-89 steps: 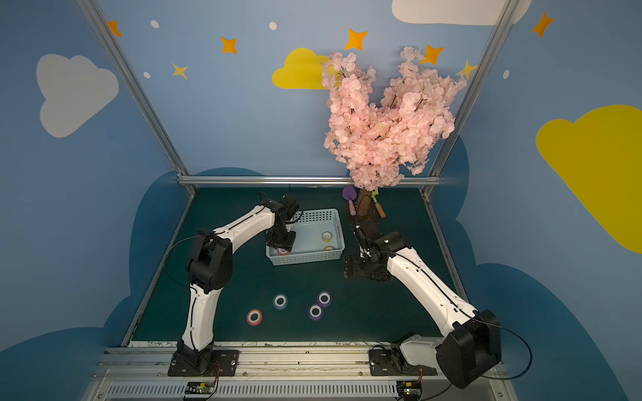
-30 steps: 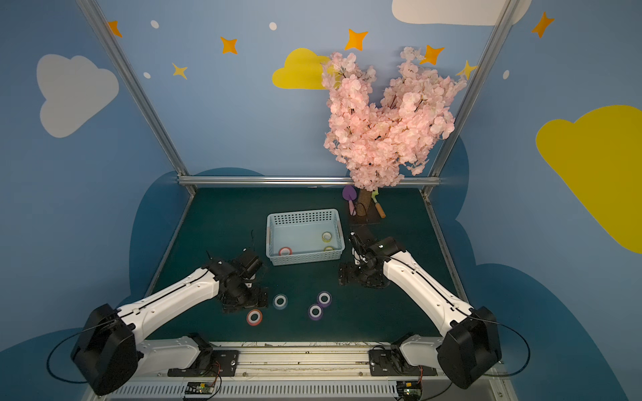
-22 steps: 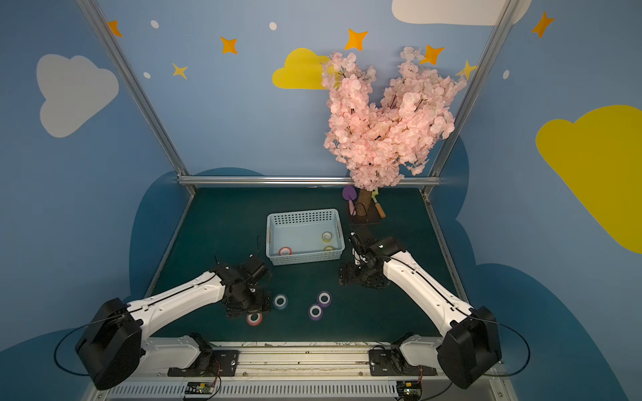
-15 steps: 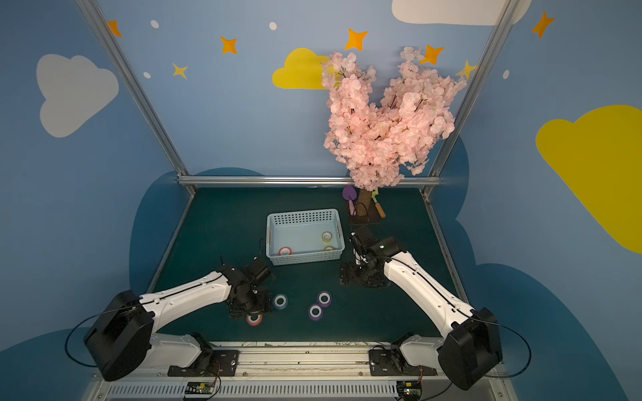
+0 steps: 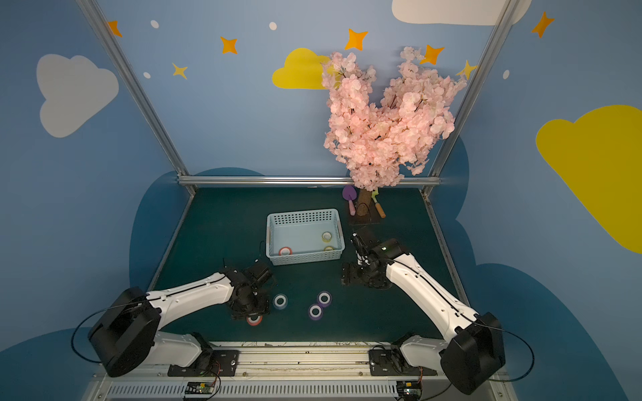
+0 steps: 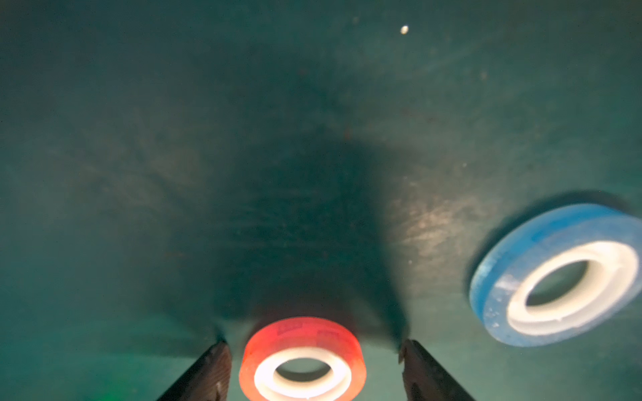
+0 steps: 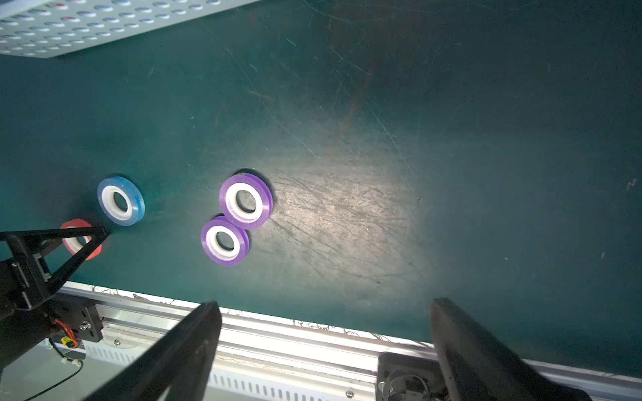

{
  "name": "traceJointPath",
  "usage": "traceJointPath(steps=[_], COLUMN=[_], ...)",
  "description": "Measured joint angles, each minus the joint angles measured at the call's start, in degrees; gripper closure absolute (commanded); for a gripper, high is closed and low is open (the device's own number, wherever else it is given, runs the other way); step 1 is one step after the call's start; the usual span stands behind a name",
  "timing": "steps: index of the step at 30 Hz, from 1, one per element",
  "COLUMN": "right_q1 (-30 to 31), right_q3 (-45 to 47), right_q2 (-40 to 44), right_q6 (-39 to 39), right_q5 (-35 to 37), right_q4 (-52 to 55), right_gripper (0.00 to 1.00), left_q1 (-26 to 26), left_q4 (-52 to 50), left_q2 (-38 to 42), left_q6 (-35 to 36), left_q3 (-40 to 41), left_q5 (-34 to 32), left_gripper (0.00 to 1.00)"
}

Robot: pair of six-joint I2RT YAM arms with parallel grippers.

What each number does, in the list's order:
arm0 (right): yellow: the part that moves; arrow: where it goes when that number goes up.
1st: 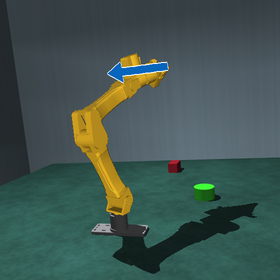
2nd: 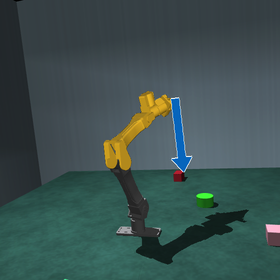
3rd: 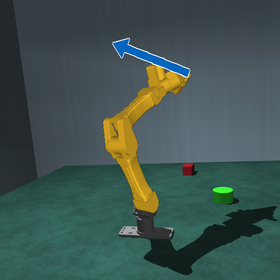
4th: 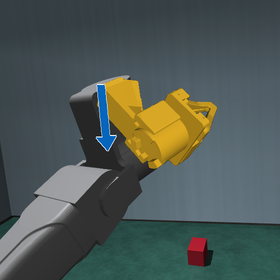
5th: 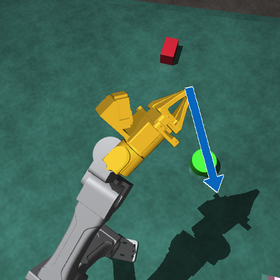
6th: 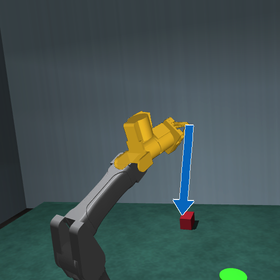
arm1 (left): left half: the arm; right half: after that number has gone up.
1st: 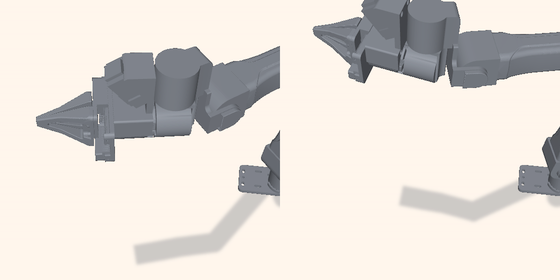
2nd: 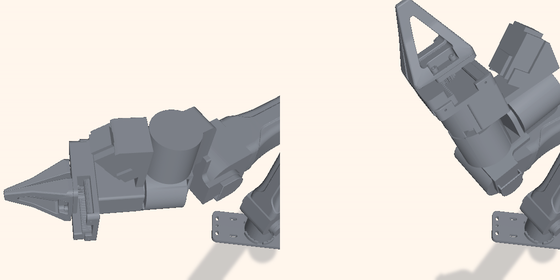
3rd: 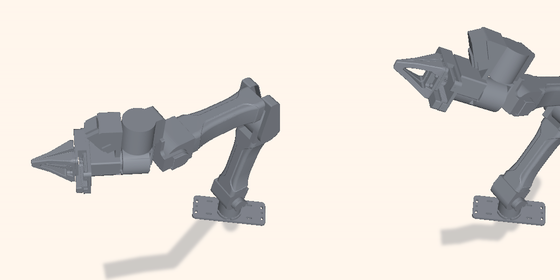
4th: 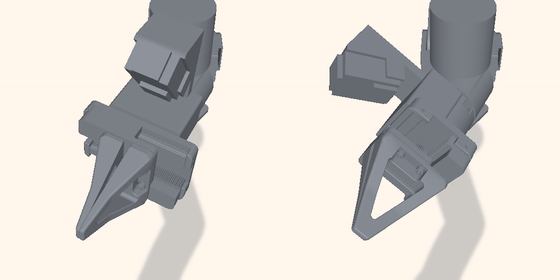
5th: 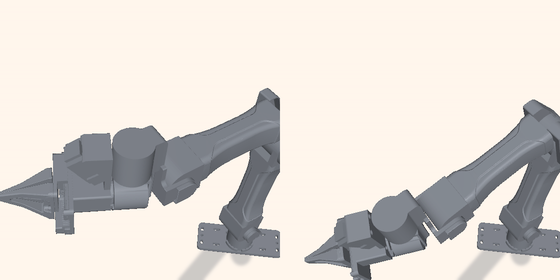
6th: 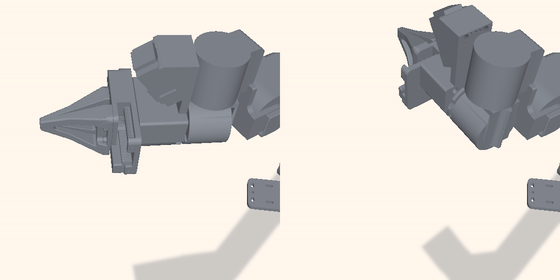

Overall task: Put the transparent tape into the storage box
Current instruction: Pick up the tape at the center of the board.

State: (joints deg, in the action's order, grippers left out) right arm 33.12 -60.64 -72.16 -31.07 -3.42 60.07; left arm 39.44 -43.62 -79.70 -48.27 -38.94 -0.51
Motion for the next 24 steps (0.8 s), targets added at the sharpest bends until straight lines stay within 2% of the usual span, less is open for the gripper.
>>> traceJointPath(steps=[24], right_q1=[0.0], right_q3=[0.68], right_q2=[0.52], right_q6=[-0.9], right_q5=[0.87], right_q4=[0.15], right_gripper=[0.02], left_q1=[0.83], left_q4=[0.15], left_q2=[1.03], left_q6=[-1.07], left_q3=[0.92], left_q5=[-1.2], left_gripper=[0.46])
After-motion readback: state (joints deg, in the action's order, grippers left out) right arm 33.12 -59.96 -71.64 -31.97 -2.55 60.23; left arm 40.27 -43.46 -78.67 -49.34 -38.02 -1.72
